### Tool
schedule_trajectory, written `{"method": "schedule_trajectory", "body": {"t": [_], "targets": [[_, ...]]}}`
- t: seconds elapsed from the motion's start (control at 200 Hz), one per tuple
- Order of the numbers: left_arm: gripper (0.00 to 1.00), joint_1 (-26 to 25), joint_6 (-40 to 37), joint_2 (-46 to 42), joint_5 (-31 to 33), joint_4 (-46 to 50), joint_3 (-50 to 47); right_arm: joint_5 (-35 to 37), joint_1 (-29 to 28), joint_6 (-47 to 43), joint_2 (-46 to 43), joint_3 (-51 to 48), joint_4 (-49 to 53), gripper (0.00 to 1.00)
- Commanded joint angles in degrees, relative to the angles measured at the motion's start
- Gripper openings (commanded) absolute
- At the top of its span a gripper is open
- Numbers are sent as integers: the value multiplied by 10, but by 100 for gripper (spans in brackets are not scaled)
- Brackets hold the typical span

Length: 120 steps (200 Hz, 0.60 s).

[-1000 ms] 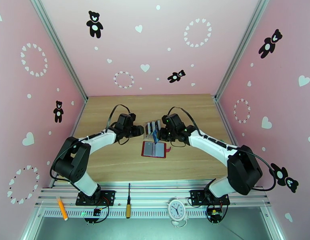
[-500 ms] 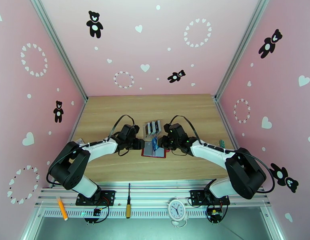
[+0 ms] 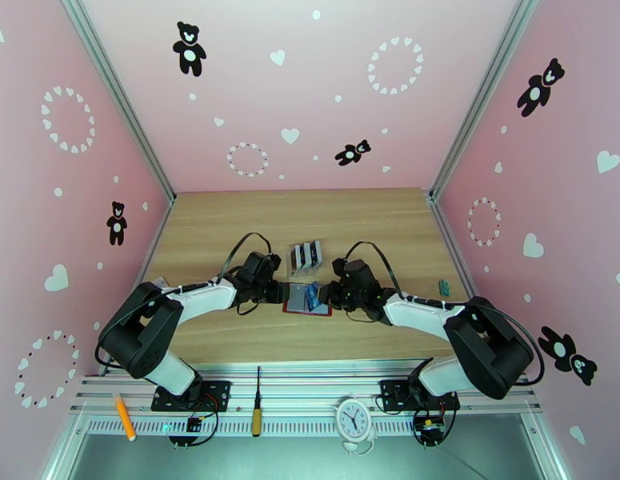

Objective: Put the credit cards into the card holder

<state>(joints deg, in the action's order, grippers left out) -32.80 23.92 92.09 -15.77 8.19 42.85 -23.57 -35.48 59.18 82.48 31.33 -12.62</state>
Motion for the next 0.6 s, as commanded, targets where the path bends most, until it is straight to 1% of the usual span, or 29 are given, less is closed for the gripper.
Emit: {"method": "schedule_trajectory", "body": {"t": [0.0,0.21,0.36,0.596], "targets": [[47,-7,-12,12,-11,-3,14,3,3,4,-21,-12,-19,11],[46,-8,-12,18,-10,-1,17,5,5,4,-19,-17,-21,11],[43,-7,-12,21,-9,2,19,3,7,4,-16,-18,-22,11],[41,-7,-12,26,-11,3,21,0,9,4,-6,-20,-28,11]]}}
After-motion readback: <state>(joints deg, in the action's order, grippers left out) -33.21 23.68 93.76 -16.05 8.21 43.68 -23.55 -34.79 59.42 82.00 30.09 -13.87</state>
